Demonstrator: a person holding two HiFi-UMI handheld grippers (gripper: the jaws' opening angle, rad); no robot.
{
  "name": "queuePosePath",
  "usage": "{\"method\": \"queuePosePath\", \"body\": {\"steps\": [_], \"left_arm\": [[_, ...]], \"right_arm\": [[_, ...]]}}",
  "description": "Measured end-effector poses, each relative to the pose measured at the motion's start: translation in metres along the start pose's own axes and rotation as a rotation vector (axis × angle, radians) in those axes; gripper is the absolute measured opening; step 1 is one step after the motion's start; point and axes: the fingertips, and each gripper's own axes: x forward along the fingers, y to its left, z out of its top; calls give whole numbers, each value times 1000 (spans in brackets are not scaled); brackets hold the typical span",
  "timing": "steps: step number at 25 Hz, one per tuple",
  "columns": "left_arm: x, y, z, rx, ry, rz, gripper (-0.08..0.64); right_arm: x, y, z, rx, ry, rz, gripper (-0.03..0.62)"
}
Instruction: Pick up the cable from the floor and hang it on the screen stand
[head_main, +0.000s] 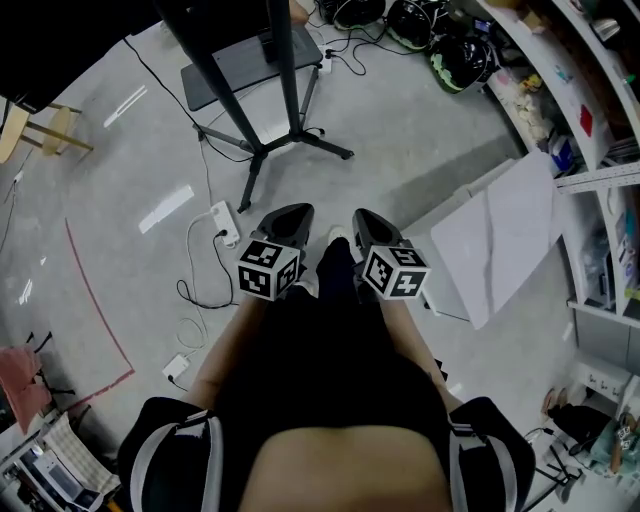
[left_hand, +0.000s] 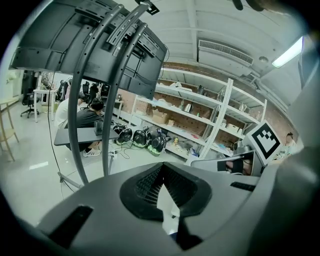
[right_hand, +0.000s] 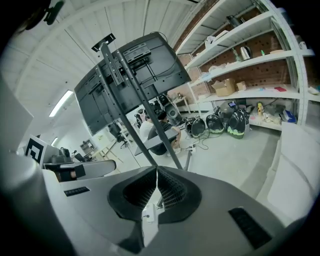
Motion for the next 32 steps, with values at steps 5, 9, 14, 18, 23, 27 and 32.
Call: {"method": "queuePosePath", "body": {"steps": [5,9,14,18,23,27,32], "left_arm": [[35,7,18,3,2,10,8],[63,10,35,5,-10,18,8],[89,17,46,-3,-8,38,8],[107,17,49,-10,1,48,8],[127,10,61,-11,-26,39,8],[131,8,60,4,-6,42,8],[133,0,53,9,23,43,8]], "right_arm": [[20,-24,30,-13,-6,19,25],[34,-47,49,-13,6,26,25],[49,-67,66,-13,15,41,25],[57,-81,77,-17,20,54,25],[65,-102,89,-5,10,51,25],[67,-101,84,7,23,58,25],[63,-110,76,51,39,53,25]]}}
